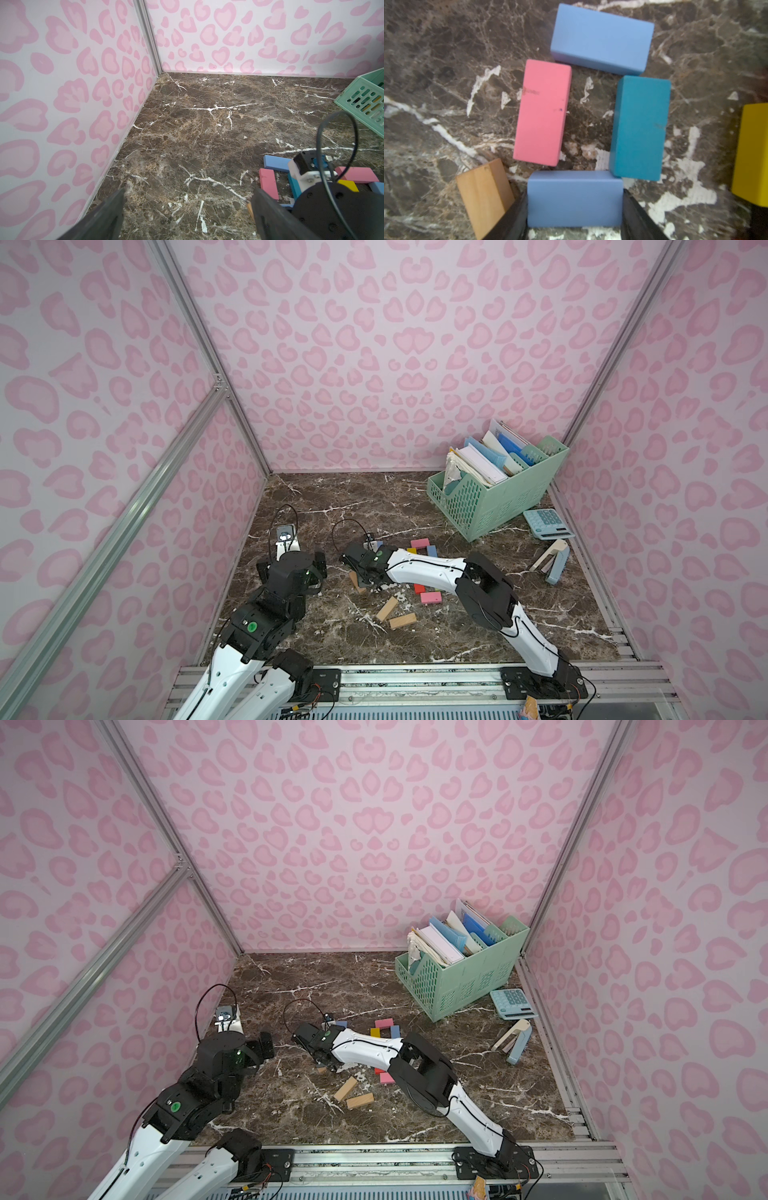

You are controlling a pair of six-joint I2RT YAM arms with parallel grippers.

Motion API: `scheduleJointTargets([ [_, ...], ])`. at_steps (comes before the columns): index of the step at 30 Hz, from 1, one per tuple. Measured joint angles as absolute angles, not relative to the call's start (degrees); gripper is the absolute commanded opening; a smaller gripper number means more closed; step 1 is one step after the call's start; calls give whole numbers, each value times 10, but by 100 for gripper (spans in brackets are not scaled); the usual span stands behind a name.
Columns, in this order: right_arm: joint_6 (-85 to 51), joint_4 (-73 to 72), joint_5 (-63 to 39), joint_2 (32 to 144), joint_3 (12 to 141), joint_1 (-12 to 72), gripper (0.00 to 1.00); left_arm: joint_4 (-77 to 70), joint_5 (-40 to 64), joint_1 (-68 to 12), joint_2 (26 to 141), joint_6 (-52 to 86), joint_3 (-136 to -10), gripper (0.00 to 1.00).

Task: Assemble the number 8 with building blocks
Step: Assemble the building block at the center of the board.

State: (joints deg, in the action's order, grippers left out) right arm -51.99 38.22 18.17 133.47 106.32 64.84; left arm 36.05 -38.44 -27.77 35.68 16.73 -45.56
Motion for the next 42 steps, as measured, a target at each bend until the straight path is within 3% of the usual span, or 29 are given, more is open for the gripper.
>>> scheduleJointTargets([
  [10,-537,387,192,1350,1086,647,33,361,-384,-278,357,167,-455,98],
  [18,-544,387,199,1351,1086,652,47,361,-384,-278,357,166,-455,98],
  [30,-554,396,184,1344,1086,659,60,361,-384,-278,357,166,-454,98],
  [42,-556,405,189,1339,1086,657,59,361,-384,-278,357,166,-453,98],
])
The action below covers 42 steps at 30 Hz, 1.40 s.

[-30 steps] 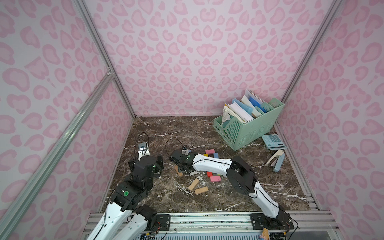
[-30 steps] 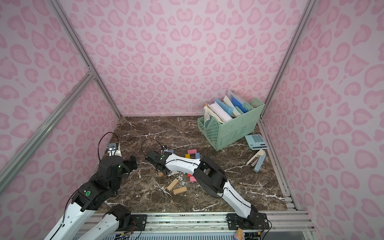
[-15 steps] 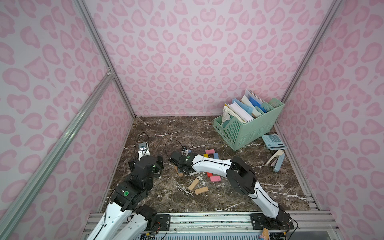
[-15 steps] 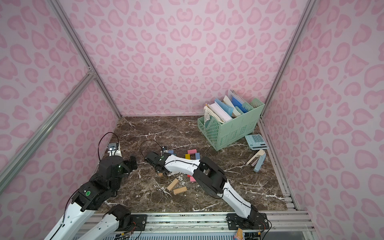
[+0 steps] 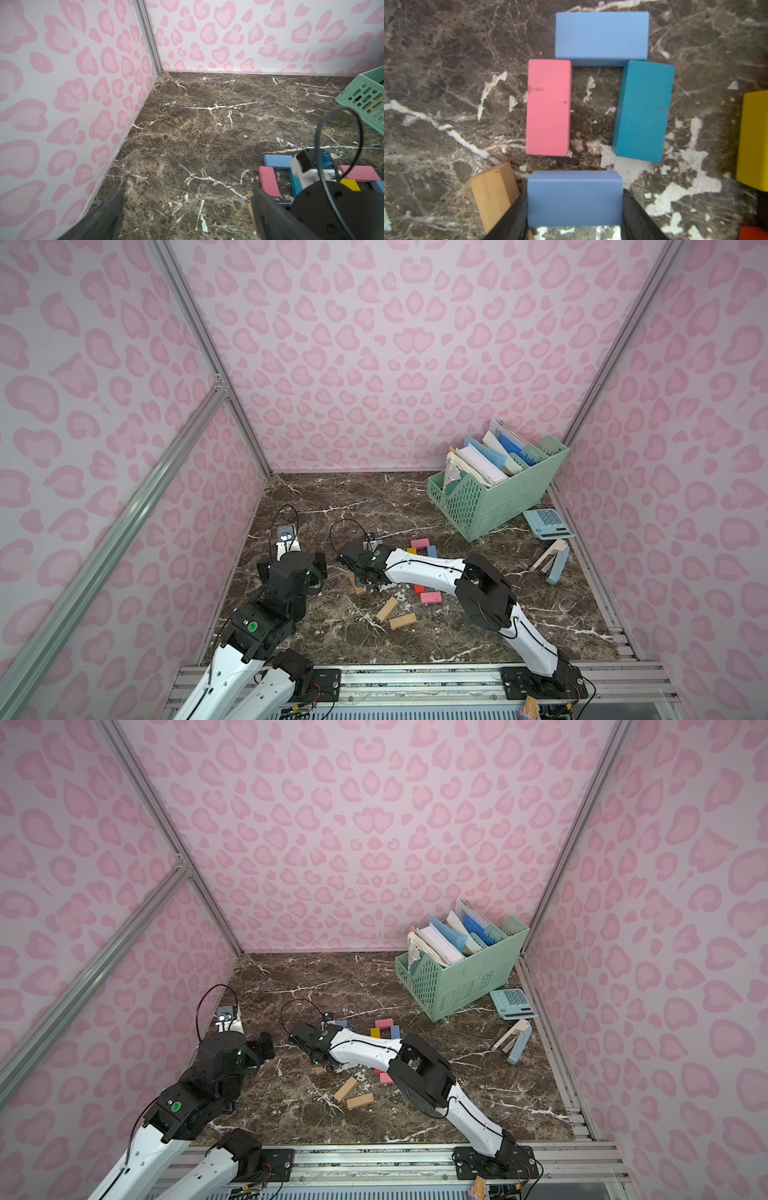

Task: Assemble the number 8 with building blocks
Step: Assemble the building block at the center of the board.

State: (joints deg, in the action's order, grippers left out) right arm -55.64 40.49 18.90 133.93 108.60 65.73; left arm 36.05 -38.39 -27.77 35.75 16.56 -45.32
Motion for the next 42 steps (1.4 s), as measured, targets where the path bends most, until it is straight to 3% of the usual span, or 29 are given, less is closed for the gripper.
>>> scheduleJointTargets([
  [11,-559,416,197,1340,1084,655,65,361,-383,-278,359,166,-453,98],
  [22,-559,416,196,1342,1083,652,84,361,-383,-278,359,166,-453,98],
  [28,-559,415,192,1340,1082,652,83,361,-383,-278,358,166,-453,98],
  [42,-559,409,192,1336,1080,652,67,361,-382,-278,358,166,-453,98],
])
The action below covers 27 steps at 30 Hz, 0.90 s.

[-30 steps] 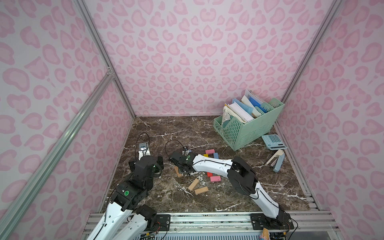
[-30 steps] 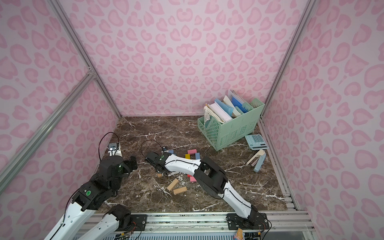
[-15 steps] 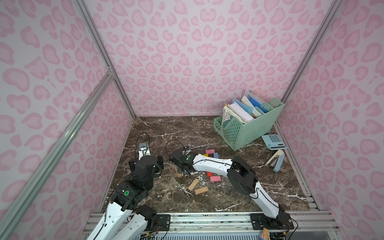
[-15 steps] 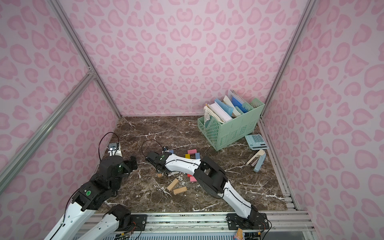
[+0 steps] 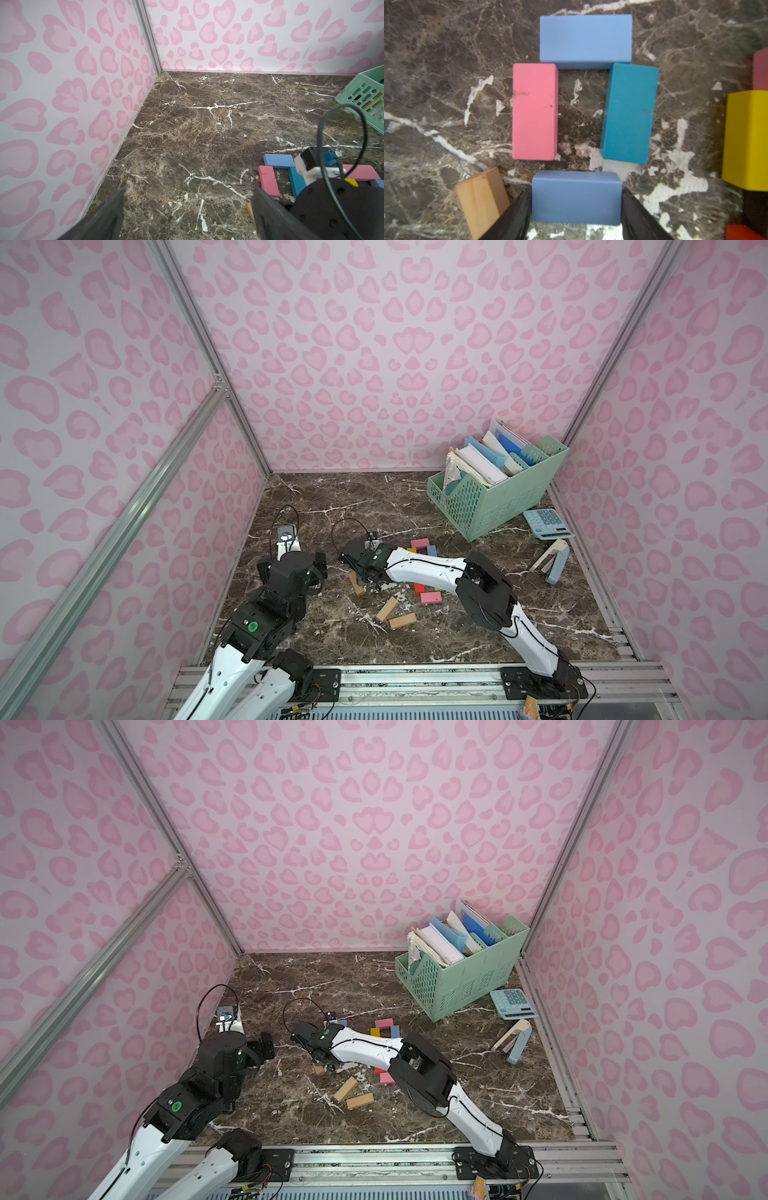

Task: Assemble the number 8 with building blocks
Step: Assemble the building block at the center of the board.

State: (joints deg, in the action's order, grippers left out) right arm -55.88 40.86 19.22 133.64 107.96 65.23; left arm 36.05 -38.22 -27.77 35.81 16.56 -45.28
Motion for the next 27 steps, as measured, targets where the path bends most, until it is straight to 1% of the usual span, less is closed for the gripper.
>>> scheduleJointTargets([
  [2,-559,409,193,1338,1080,652,66,361,-382,-278,359,166,-453,98],
  [9,-563,406,202,1344,1085,653,57,361,-382,-278,359,166,-453,98],
  [27,-575,406,209,1346,1087,649,57,361,-382,-278,359,166,-452,98],
])
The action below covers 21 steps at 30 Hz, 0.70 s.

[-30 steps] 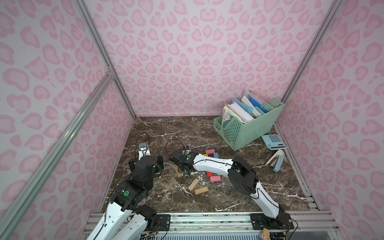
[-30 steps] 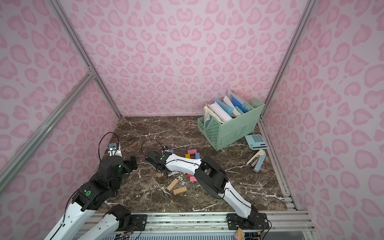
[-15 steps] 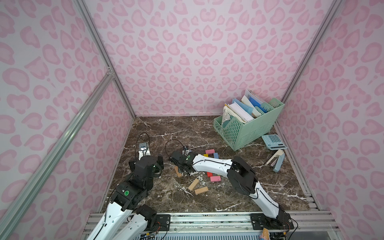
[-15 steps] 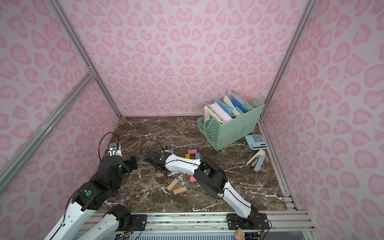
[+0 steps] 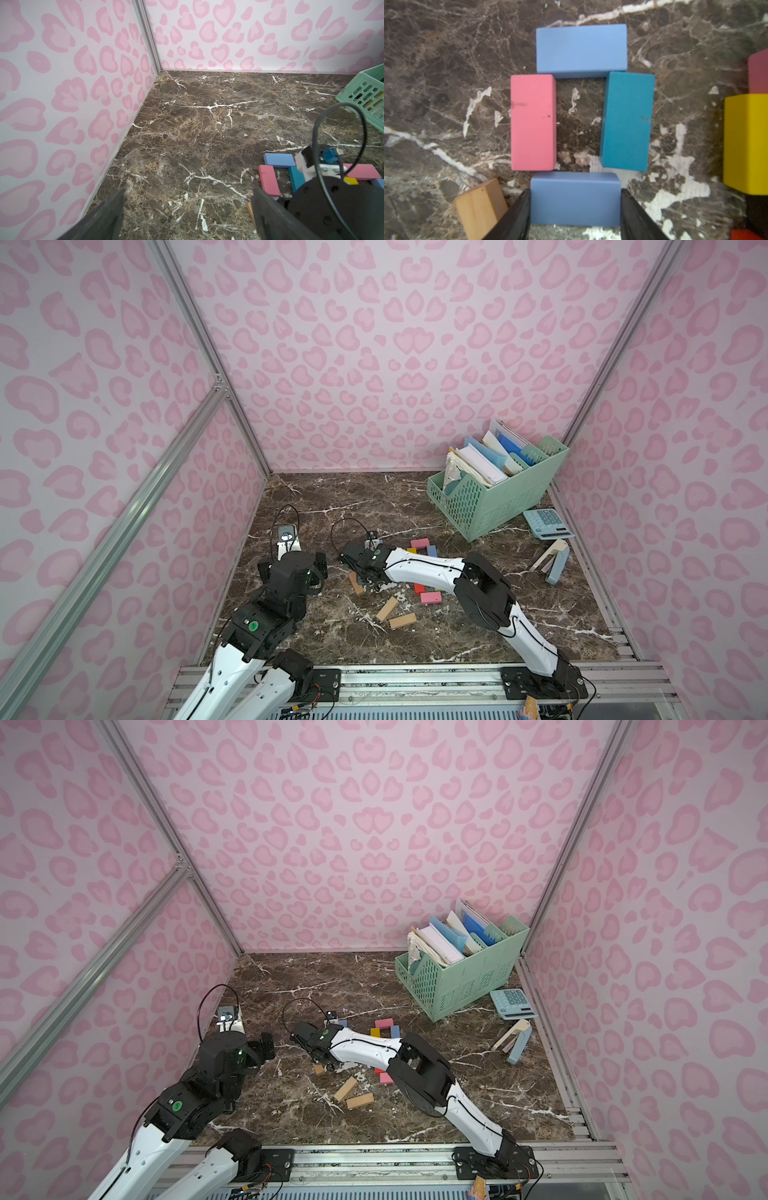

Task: Assemble the number 8 with building blocks
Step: Assemble the building block at the center of the board.

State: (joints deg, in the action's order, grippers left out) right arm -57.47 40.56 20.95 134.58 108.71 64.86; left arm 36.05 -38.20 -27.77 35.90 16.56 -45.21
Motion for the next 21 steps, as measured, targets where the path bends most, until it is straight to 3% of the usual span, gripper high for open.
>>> scheduleJointTargets([
  [21,-582,413,204,1332,1087,649,79,361,-383,-278,359,166,-452,98],
])
